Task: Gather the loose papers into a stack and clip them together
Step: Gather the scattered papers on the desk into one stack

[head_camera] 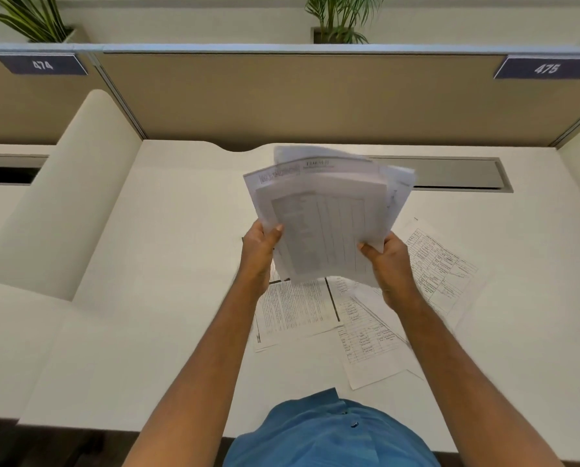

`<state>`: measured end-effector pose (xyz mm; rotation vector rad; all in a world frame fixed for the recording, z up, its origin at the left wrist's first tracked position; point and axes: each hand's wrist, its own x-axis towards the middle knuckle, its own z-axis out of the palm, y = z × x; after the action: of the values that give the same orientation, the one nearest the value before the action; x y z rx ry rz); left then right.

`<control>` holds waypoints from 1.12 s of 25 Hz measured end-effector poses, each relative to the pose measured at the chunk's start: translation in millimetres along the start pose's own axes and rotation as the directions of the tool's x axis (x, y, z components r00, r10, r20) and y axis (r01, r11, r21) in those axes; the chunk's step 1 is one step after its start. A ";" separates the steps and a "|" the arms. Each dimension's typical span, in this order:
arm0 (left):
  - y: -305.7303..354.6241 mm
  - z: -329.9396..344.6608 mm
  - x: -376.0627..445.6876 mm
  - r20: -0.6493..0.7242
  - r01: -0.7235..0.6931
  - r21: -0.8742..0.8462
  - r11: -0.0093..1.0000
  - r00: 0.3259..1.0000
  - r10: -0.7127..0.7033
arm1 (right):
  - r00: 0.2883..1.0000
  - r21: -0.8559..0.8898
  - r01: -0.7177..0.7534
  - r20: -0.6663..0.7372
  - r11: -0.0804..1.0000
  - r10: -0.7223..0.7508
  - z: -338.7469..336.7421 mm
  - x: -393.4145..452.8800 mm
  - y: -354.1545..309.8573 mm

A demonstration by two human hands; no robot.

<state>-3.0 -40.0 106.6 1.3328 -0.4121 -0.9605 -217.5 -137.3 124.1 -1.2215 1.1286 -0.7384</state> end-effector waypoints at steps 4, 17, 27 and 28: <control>36.3 18.7 -12.4 0.050 -0.148 0.037 0.988 0.988 0.146 | 0.986 0.007 0.151 -0.067 0.989 -0.150 4.1 -15.5 -31.6; -21.8 9.7 -33.3 0.109 0.060 0.283 0.957 0.990 -0.094 | 0.997 -0.043 0.006 -0.077 0.999 -0.010 0.7 -26.3 30.7; -35.6 13.4 -35.6 0.079 0.103 0.257 0.961 0.989 -0.127 | 0.999 -0.203 -0.034 -0.031 0.979 0.028 -1.8 -20.2 54.7; -37.3 12.1 -35.0 0.074 0.105 0.261 0.960 0.989 -0.129 | 1.000 -0.215 -0.024 -0.025 0.976 0.019 -2.4 -19.9 57.0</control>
<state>-44.9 -18.3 83.7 1.5652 -0.5459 -1.0966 -233.2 -106.7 74.5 -1.3828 1.2638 -0.6263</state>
